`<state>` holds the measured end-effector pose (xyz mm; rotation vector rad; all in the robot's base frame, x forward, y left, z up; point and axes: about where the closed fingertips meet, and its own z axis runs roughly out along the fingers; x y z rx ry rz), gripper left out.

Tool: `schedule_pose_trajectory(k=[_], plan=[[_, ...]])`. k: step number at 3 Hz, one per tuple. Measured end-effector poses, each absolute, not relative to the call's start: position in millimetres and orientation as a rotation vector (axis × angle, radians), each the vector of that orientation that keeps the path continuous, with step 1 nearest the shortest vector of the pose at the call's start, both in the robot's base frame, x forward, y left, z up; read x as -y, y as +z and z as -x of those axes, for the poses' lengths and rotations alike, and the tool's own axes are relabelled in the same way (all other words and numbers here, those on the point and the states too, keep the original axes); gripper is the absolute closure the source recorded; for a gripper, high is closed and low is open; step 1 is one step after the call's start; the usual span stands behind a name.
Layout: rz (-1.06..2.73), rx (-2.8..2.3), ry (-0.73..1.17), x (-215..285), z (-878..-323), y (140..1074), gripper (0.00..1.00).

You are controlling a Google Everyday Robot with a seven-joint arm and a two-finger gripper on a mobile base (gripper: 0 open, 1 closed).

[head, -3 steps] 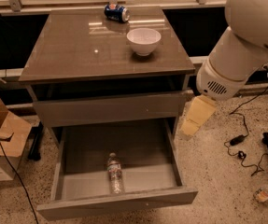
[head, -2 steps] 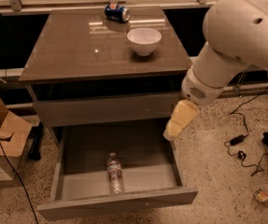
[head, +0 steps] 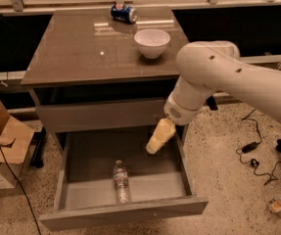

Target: Pick water bottle from middle drawer and place on counter

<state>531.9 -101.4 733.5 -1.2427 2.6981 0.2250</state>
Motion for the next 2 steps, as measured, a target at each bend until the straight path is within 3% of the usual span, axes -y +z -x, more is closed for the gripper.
schedule_pose_trajectory(k=[2], plan=[[1.053,-2.888,0.265,46.8,-547.5,636.1,0.00]])
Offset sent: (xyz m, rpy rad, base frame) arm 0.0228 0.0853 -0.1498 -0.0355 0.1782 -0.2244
